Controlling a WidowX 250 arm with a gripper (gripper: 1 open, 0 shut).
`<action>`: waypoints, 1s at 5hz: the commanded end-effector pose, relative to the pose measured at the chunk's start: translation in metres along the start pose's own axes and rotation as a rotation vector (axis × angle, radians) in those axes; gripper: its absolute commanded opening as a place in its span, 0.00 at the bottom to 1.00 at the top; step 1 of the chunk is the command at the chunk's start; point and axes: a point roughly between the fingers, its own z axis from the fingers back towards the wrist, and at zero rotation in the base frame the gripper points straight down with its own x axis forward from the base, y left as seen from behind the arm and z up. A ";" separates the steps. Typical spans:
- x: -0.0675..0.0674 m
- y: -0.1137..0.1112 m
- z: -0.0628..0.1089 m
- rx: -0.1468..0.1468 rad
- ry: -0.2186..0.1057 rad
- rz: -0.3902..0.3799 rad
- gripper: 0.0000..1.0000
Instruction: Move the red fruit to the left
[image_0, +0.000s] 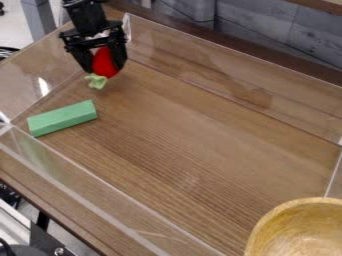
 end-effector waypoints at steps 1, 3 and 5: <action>0.001 -0.016 0.010 0.005 -0.032 -0.071 1.00; 0.005 0.002 0.015 0.010 -0.023 -0.138 1.00; -0.010 -0.040 0.029 0.006 -0.043 -0.090 1.00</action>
